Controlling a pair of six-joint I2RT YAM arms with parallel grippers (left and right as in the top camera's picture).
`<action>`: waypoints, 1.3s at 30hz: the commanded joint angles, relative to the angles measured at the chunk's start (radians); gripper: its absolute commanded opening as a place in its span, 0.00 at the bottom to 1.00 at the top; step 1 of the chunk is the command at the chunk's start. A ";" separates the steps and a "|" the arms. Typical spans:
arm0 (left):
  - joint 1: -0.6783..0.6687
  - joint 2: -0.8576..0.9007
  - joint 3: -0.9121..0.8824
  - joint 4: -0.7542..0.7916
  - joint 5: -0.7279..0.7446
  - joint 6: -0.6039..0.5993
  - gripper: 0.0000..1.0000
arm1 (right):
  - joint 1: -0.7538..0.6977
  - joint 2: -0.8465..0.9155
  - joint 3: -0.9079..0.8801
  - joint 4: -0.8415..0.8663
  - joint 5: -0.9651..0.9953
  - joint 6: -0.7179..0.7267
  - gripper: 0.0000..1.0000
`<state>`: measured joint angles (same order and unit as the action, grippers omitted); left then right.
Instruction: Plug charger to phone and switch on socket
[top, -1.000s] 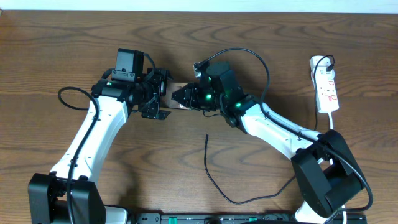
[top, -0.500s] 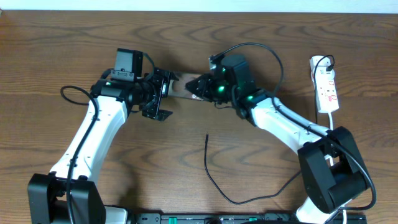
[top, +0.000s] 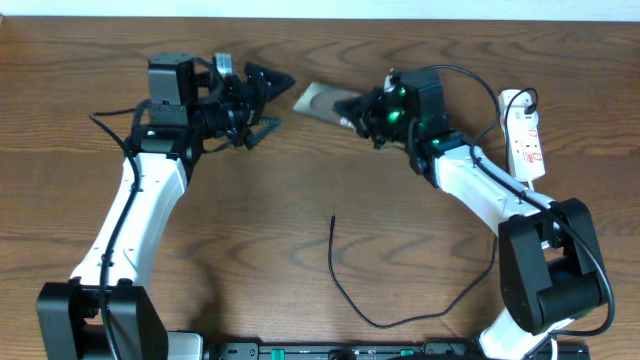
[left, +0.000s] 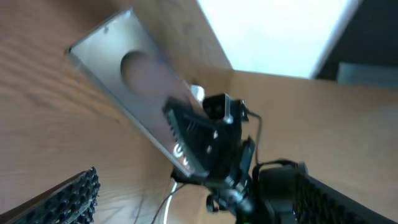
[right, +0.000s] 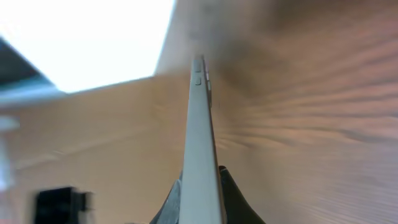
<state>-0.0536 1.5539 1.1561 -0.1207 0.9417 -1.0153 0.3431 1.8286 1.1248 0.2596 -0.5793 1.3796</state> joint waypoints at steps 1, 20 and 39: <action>0.008 -0.025 0.008 0.032 0.064 0.035 0.96 | -0.003 0.002 0.018 0.113 -0.044 0.220 0.01; 0.026 -0.024 0.008 0.450 -0.200 -0.236 0.96 | 0.054 0.002 0.018 0.562 0.042 0.456 0.01; 0.026 -0.022 0.008 0.460 -0.272 -0.270 0.96 | 0.171 0.003 0.018 0.672 0.122 0.507 0.01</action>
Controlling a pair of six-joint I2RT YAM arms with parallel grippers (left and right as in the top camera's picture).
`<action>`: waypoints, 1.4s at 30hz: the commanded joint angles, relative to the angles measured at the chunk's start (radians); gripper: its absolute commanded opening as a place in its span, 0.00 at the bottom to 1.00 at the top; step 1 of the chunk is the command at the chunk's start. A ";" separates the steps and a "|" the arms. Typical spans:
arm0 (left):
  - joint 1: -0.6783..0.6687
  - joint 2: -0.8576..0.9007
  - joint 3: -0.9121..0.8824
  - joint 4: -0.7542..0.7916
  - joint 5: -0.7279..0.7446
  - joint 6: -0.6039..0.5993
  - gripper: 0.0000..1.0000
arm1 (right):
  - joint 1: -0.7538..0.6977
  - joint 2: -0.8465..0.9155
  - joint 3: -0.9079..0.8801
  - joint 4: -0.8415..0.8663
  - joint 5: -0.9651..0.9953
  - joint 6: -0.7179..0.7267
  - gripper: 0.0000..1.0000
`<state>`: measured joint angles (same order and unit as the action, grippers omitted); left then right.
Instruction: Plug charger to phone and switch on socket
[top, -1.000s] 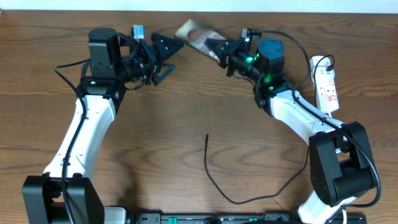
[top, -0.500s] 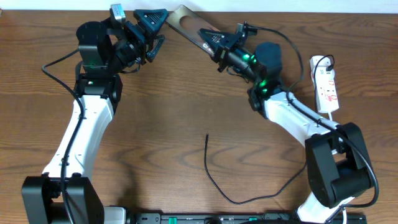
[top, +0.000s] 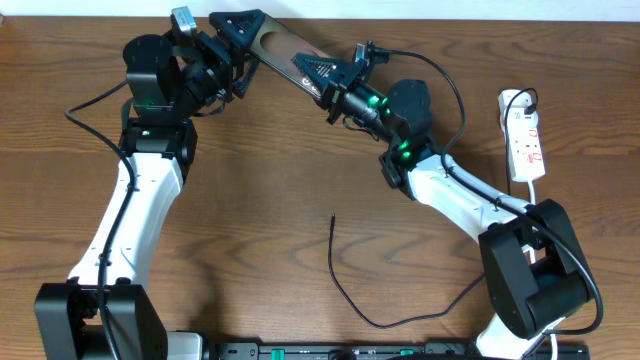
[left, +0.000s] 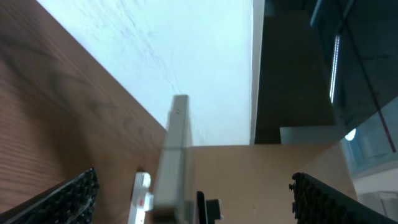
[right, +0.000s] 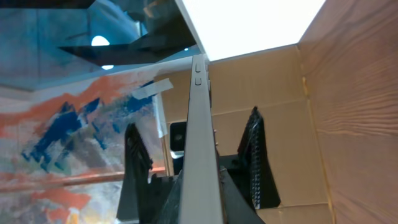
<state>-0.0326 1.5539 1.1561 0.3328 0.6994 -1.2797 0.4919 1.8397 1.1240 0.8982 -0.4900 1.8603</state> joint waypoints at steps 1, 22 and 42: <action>0.005 -0.022 0.008 0.008 -0.033 -0.006 0.96 | 0.029 -0.008 0.018 0.037 0.043 0.028 0.01; 0.005 -0.022 0.008 0.027 -0.008 0.026 0.32 | 0.053 -0.009 0.018 0.036 0.046 0.027 0.01; 0.005 -0.022 0.008 0.066 0.023 0.068 0.26 | 0.055 -0.009 0.018 0.033 0.013 0.027 0.01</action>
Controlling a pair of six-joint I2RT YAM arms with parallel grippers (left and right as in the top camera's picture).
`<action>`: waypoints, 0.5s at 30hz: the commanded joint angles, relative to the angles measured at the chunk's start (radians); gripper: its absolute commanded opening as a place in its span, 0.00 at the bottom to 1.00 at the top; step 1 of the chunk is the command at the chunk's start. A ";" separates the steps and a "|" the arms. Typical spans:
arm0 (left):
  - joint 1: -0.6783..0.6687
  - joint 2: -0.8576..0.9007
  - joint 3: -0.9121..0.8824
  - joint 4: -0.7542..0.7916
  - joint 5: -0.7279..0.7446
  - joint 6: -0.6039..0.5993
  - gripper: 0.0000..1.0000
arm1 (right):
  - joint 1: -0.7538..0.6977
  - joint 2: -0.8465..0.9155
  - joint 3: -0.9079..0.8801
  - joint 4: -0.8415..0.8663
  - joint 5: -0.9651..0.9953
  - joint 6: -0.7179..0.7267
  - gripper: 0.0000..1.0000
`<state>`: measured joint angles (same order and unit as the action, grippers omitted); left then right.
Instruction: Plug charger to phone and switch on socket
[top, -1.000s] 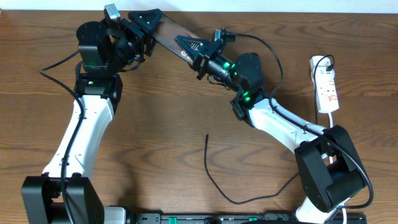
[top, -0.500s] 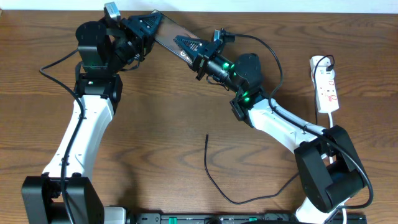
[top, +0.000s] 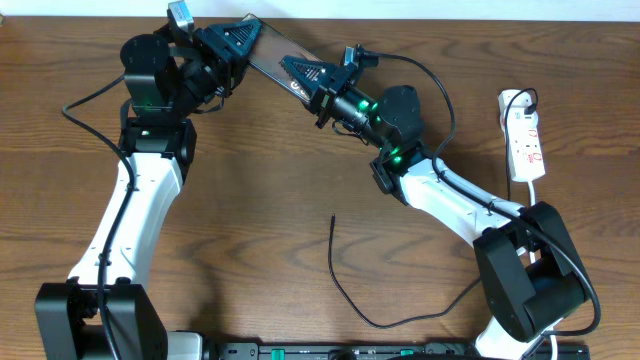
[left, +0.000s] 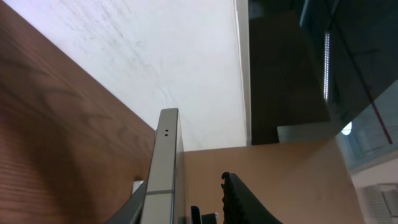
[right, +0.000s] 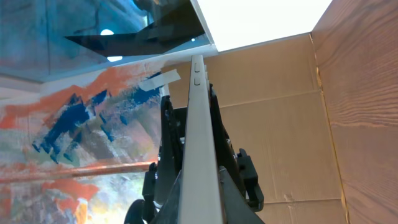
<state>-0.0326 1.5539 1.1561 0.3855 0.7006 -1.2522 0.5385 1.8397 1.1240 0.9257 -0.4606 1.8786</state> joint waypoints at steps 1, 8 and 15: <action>0.005 -0.022 0.008 0.013 0.021 0.044 0.25 | 0.010 -0.009 0.018 0.005 -0.016 0.009 0.01; 0.005 -0.018 0.008 0.013 0.020 0.044 0.31 | 0.012 -0.009 0.018 0.006 -0.018 0.009 0.01; 0.005 -0.005 0.008 0.003 0.021 0.043 0.35 | 0.019 -0.009 0.018 0.005 -0.020 0.009 0.01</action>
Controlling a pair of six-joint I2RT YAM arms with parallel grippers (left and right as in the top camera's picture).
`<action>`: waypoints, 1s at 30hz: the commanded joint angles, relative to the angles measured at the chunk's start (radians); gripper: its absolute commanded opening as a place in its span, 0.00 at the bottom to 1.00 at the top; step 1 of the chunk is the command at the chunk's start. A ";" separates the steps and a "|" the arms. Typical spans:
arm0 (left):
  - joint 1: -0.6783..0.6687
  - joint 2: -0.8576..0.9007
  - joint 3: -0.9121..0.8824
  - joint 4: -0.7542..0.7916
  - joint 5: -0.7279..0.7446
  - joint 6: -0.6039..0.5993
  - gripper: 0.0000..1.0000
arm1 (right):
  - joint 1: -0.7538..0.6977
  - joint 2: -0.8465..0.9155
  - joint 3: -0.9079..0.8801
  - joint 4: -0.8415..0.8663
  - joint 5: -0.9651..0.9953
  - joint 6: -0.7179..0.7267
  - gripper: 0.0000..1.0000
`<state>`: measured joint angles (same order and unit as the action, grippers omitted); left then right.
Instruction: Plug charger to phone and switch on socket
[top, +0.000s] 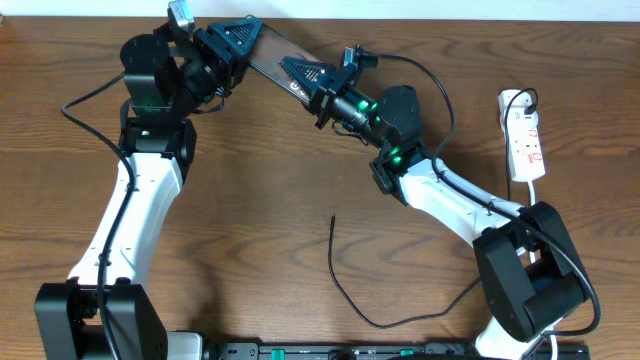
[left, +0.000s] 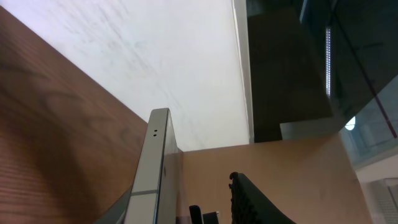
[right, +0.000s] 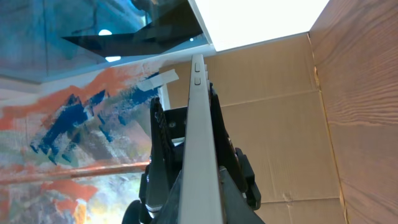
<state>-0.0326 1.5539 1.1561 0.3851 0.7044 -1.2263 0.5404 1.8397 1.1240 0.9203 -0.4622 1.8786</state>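
The phone (top: 268, 55) is held off the table at the back, edge-on in both wrist views (left: 152, 168) (right: 200, 124). My right gripper (top: 300, 72) (right: 200, 200) is shut on its lower end. My left gripper (top: 240, 35) (left: 183, 186) is open around its upper end: one finger lies against the phone, the ribbed finger (left: 249, 199) stands apart from it. In the right wrist view the left gripper's fingers (right: 158, 143) flank the phone. The black charger cable (top: 345, 290) lies on the table, its free end (top: 332, 217) pointing away. The white socket strip (top: 525, 130) lies at the right.
The wooden table (top: 250, 200) carries only the cable and the strip. The strip's own lead runs along the right edge past the right arm's base (top: 535, 270). Both arms reach toward the back middle.
The phone stays in the right gripper at the same spot. The left gripper's fingers stand slightly wider around its upper end.
The right gripper held the phone low near the table while the left gripper was open beside it. Then the phone was raised at the back with the left gripper wide open at its top end. Later the left fingers stood closer around the phone, and still do.
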 joint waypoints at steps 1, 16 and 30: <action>0.005 -0.005 0.008 -0.008 0.016 0.018 0.35 | 0.017 -0.009 0.018 0.011 -0.018 0.009 0.01; 0.005 -0.005 0.008 -0.013 -0.013 0.017 0.26 | 0.024 -0.009 0.018 0.011 -0.019 0.008 0.01; 0.005 -0.005 0.008 -0.021 -0.034 0.017 0.33 | 0.031 -0.009 0.018 0.011 -0.019 0.005 0.01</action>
<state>-0.0296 1.5539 1.1561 0.3626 0.6846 -1.2247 0.5556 1.8400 1.1240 0.9173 -0.4610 1.8786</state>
